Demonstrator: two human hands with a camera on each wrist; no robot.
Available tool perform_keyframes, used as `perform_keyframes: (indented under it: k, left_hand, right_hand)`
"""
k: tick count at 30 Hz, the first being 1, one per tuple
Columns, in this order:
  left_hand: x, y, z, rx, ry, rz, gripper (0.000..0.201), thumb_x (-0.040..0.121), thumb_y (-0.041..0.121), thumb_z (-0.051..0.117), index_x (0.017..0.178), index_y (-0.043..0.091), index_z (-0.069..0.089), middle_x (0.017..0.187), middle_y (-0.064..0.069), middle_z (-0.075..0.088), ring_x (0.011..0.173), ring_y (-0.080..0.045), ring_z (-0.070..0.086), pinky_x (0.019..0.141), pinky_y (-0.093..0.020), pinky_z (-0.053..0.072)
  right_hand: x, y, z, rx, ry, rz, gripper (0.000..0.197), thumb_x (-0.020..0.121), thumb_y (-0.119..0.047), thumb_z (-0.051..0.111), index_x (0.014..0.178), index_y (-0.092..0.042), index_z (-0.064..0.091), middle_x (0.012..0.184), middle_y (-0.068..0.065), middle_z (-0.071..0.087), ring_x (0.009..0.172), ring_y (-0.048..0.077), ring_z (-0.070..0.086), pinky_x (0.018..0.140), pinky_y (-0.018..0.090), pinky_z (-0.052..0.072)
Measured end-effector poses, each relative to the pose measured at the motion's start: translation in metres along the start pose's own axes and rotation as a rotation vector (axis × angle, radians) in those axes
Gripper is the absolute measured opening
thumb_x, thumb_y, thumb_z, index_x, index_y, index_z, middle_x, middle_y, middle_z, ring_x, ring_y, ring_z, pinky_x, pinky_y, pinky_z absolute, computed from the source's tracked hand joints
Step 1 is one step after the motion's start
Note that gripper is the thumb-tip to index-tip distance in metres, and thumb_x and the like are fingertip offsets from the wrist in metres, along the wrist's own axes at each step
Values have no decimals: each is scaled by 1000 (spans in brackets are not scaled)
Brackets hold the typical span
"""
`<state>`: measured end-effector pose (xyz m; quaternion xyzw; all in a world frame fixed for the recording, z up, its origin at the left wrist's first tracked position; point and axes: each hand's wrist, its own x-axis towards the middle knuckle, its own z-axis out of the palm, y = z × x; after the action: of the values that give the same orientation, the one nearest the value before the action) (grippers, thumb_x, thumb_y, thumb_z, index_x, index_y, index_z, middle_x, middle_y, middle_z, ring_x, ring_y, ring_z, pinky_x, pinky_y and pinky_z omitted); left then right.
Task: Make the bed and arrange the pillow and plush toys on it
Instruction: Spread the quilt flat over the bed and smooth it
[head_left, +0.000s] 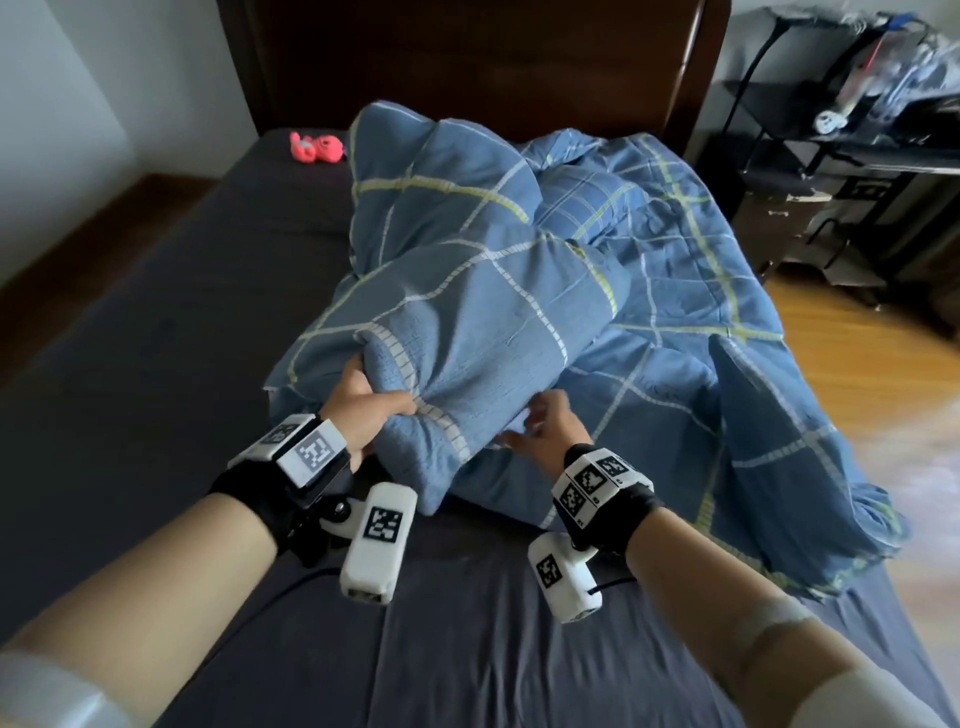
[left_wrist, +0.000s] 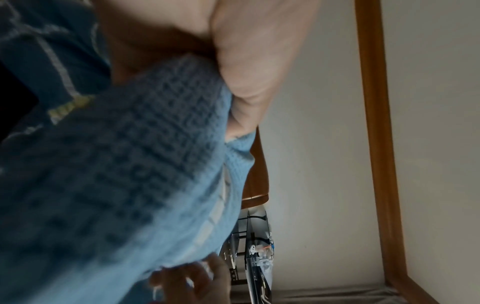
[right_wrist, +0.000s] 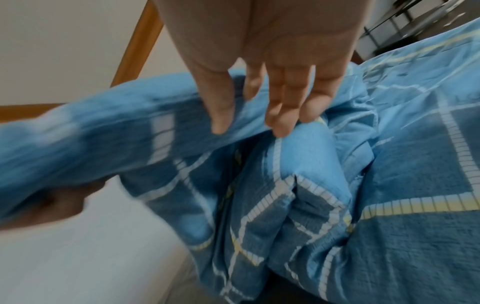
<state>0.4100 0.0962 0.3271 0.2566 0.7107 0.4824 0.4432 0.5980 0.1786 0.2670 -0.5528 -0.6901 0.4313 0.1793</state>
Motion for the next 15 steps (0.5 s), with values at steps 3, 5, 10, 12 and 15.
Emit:
perform_keyframes:
  k: [3, 5, 10, 12, 15]
  left_hand:
    - [-17, -2, -36, 35, -24, 32, 62, 64, -6, 67, 119, 18, 49, 101, -2, 63, 104, -23, 58, 98, -41, 45]
    - [-30, -3, -60, 57, -32, 36, 61, 52, 3, 64, 107, 25, 51, 96, -2, 62, 99, -25, 58, 90, -39, 48]
    - [-47, -6, -115, 99, -21, 61, 59, 47, 7, 59, 101, 29, 50, 97, -1, 61, 102, -25, 56, 94, -38, 44]
    - [-49, -8, -138, 144, -23, 91, 70, 47, 8, 60, 114, 26, 47, 108, -6, 59, 107, -26, 55, 100, -41, 43]
    - [-49, -14, -180, 199, -40, 100, 84, 46, 7, 59, 127, 22, 43, 113, -10, 59, 106, -27, 56, 97, -40, 45]
  right_hand:
    - [11, -19, 3, 49, 157, -6, 88, 69, -4, 76, 139, -14, 24, 130, 11, 33, 115, 23, 43, 96, 27, 36]
    - [17, -35, 9, -146, 139, -11, 92, 70, 0, 69, 143, -27, 20, 138, 9, 23, 126, 26, 34, 103, 31, 33]
    - [18, -68, 34, -524, 144, -101, 49, 81, -10, 57, 122, -37, 50, 139, 3, 32, 129, 28, 29, 105, 41, 26]
    - [13, -82, 46, -612, 111, -167, 45, 85, -5, 46, 118, -35, 55, 132, -1, 46, 127, 22, 36, 102, 40, 25]
    - [-8, -105, 67, -699, 66, -219, 45, 86, -1, 39, 116, -30, 56, 125, -1, 58, 120, 21, 48, 103, 36, 23]
